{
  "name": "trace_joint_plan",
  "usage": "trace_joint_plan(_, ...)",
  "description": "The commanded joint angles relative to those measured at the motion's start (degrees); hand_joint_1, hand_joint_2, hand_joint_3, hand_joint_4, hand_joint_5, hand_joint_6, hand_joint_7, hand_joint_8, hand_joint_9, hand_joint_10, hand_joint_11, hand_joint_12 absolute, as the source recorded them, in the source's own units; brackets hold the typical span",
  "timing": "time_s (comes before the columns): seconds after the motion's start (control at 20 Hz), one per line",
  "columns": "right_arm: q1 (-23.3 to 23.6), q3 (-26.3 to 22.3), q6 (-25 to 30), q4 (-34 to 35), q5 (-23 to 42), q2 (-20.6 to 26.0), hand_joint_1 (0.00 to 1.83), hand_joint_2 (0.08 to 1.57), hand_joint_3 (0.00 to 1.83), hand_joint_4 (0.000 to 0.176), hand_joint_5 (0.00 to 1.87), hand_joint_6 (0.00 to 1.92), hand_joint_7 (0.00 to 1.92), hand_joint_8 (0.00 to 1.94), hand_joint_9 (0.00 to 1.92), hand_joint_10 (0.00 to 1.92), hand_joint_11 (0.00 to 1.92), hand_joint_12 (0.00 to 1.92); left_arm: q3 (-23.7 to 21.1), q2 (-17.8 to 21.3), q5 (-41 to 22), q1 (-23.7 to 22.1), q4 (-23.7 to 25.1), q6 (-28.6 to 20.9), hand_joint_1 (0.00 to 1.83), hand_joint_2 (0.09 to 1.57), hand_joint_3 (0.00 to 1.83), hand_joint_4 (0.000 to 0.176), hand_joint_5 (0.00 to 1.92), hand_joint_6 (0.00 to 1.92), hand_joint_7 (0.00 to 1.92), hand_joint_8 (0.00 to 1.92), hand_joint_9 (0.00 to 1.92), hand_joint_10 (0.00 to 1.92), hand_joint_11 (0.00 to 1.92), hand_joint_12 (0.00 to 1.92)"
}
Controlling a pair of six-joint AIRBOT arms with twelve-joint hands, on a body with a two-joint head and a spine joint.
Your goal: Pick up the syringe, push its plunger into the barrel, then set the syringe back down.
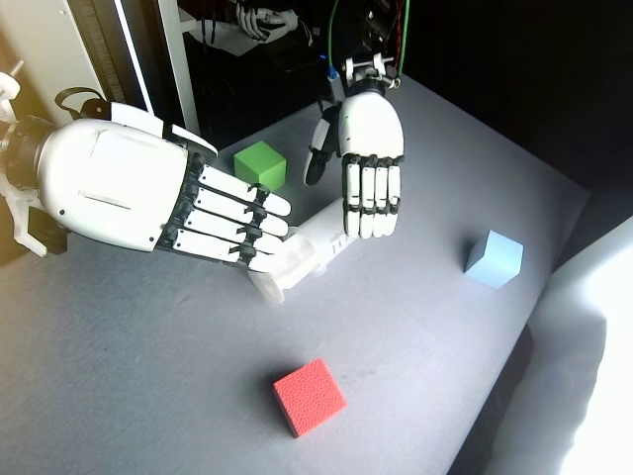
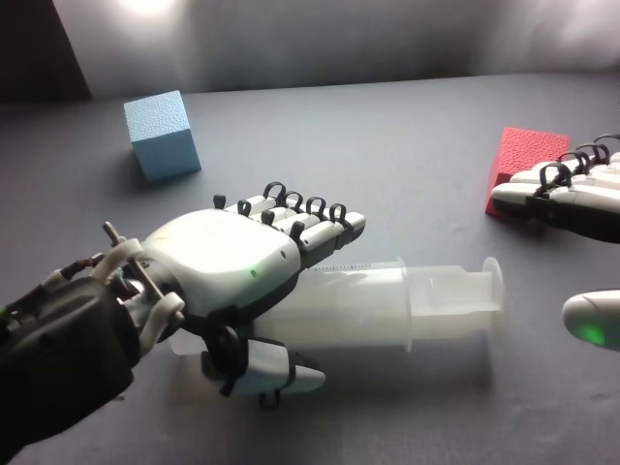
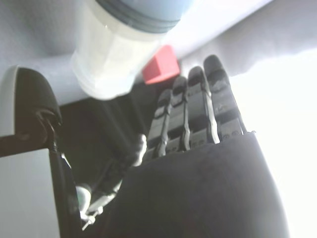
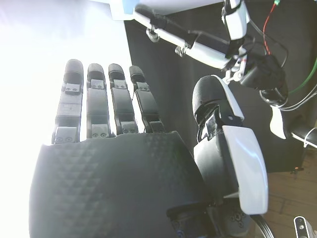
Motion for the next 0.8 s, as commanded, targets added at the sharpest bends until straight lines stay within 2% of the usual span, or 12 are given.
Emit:
trace_joint_plan(0.0, 1.17, -0.08, 0.49, 0.29, 6.22, 0.56, 0.0, 1.37, 0.0, 0.0, 0.09, 0.0, 0.09, 0.0, 0.07, 0.01, 0.0, 0.29, 0.29, -0.5, -4.82, 0.12, 0.96, 0.77, 0.81, 1.07, 0.01, 0.0, 0.01, 0.0, 0.09, 0.01, 0.08, 0.0, 0.0, 0.25)
trace_joint_plan(0.05, 1.48, -0.07, 0.5, -0.01, 6.17, 0.56, 0.0, 1.37, 0.0, 0.0, 0.1, 0.0, 0.1, 0.01, 0.09, 0.01, 0.0, 0.33, 0.7, -1.15, -4.82, 0.33, 0.37, 1.4, 0.87, 1.05, 0.0, 0.0, 0.03, 0.01, 0.11, 0.01, 0.1, 0.01, 0.0, 0.29)
trace_joint_plan(0.1, 1.5, 0.01, 0.49, -0.07, 6.17, 0.56, 0.0, 1.38, 0.0, 0.0, 0.09, 0.0, 0.11, 0.0, 0.09, 0.01, 0.0, 0.34, 1.16, -1.76, -4.82, 0.52, -0.04, 1.86, 0.87, 1.04, 0.0, 0.0, 0.05, 0.01, 0.14, 0.01, 0.13, 0.01, 0.0, 0.35)
trace_joint_plan(0.2, 1.49, 0.5, 1.51, -1.27, 5.95, 0.58, 0.0, 1.37, 0.0, 0.0, 0.09, 0.0, 0.1, 0.0, 0.09, 0.01, 0.0, 0.32, 2.49, -3.04, -4.82, 1.29, -0.53, 2.11, 0.8, 1.08, 0.01, 0.0, 0.02, 0.0, 0.11, 0.0, 0.11, 0.0, 0.0, 0.26)
trace_joint_plan(0.25, 1.52, 0.42, 1.52, -1.27, 5.89, 0.57, 0.0, 1.37, 0.0, 0.0, 0.11, 0.01, 0.12, 0.0, 0.1, 0.01, 0.0, 0.37, 3.18, -3.6, -4.83, 1.66, -0.58, 2.11, 0.81, 1.08, 0.0, 0.0, 0.05, 0.01, 0.16, 0.01, 0.16, 0.01, 0.0, 0.35)
trace_joint_plan(0.35, 1.94, -0.01, 2.62, -1.24, 5.43, 0.59, 0.0, 1.37, 0.0, 0.0, 0.09, 0.0, 0.08, 0.0, 0.05, 0.0, 0.0, 0.24, 4.76, -4.91, -4.83, 2.37, -0.7, 2.11, 0.78, 1.09, 0.0, 0.0, 0.11, 0.01, 0.23, 0.01, 0.23, 0.02, 0.0, 0.53)
trace_joint_plan(0.4, 2.34, -0.25, 2.74, -1.04, 5.43, 0.56, 0.0, 1.37, 0.0, 0.0, 0.08, 0.0, 0.09, 0.0, 0.06, 0.0, 0.0, 0.26, 5.67, -5.58, -4.83, 2.79, -0.72, 2.11, 0.86, 1.07, 0.0, 0.0, 0.13, 0.02, 0.24, 0.01, 0.23, 0.02, 0.0, 0.54)
trace_joint_plan(0.5, 2.49, -0.24, 2.73, -0.81, 5.43, 0.52, 0.0, 1.37, 0.0, 0.0, 0.08, 0.0, 0.09, 0.0, 0.07, 0.0, 0.0, 0.29, 7.02, -6.5, -4.83, 3.2, -0.72, 2.11, 0.84, 1.09, 0.0, 0.0, 0.15, 0.01, 0.27, 0.01, 0.27, 0.02, 0.0, 0.64)
trace_joint_plan(0.55, 2.51, -0.19, 2.72, -0.18, 5.44, 0.51, 0.0, 1.38, 0.0, 0.0, 0.09, 0.01, 0.09, 0.0, 0.07, 0.0, 0.0, 0.29, 7.81, -7.06, -4.83, 3.35, -0.71, 2.11, 0.9, 1.09, 0.0, 0.0, 0.18, 0.01, 0.31, 0.01, 0.3, 0.02, 0.0, 0.69)
trace_joint_plan(0.65, 2.51, -0.2, 1.77, 2.4, 5.76, 0.52, 0.0, 1.38, 0.0, 0.0, 0.1, 0.0, 0.1, 0.0, 0.08, 0.01, 0.0, 0.31, 8.64, -7.47, -4.83, 3.67, -0.75, 2.11, 0.87, 1.12, 0.01, 0.0, 0.22, 0.02, 0.35, 0.02, 0.34, 0.03, 0.0, 0.8)
trace_joint_plan(0.75, 1.89, -0.21, -0.23, 8.28, 6.74, 0.55, 0.0, 1.38, 0.0, 0.0, 0.09, 0.0, 0.1, 0.0, 0.08, 0.0, 0.0, 0.3, 8.97, -7.59, -4.83, 4.02, -0.92, 2.11, 0.95, 1.13, 0.0, 0.0, 0.35, 0.03, 0.48, 0.02, 0.45, 0.04, 0.0, 0.95)
